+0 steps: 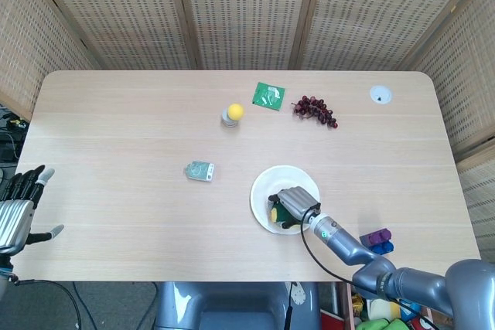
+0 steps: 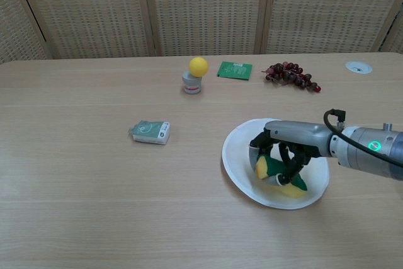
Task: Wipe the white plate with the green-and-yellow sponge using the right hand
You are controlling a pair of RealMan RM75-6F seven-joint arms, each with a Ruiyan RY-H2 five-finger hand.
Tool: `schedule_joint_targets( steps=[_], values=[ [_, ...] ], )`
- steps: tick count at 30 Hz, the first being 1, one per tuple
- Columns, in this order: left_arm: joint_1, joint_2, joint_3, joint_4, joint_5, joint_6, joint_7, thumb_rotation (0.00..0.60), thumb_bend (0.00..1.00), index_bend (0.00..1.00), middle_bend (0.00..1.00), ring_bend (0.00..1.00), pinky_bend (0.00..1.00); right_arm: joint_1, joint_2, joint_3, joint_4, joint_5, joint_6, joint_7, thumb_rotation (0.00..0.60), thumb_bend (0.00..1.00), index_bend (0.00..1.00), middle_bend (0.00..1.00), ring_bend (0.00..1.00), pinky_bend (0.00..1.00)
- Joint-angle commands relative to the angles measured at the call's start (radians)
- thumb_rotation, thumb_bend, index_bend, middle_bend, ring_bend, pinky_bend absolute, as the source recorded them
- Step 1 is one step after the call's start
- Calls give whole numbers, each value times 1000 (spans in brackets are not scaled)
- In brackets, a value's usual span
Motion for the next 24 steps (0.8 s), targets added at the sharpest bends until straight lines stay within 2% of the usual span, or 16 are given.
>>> schedule_joint_targets(
  steps=[1,10,16,18,20,24],
  values=[
    [0,-1,-1,0,-1,0,2,600,0,0,0,0,0,-5,-8,-5,12,-8,1,12,600,352,496,470,372,532],
    [1,-1,0,-2,-1,1,4,600,0,0,0,0,0,-12,6,-4,5,-32,17,42,600,353,496,470,372,532],
    [1,1,-3,-2,-4,1,-2,600,0,0,0,0,0,-4,90,58,-90,-48,75,78,600,352,496,469,372,532],
    [0,3,-3,-2,-3,1,-5,600,0,0,0,0,0,2,127,97,-109,-36,101,69,600,352,496,470,372,532],
    [2,5,-3,-3,-1,5,-10,600,0,0,0,0,0,5,151,123,-99,-9,107,46,600,352,496,470,371,532],
    [3,7,-2,-3,1,6,-12,600,0,0,0,0,0,4,132,123,-16,30,121,-52,600,352,496,470,372,532]
  ],
)
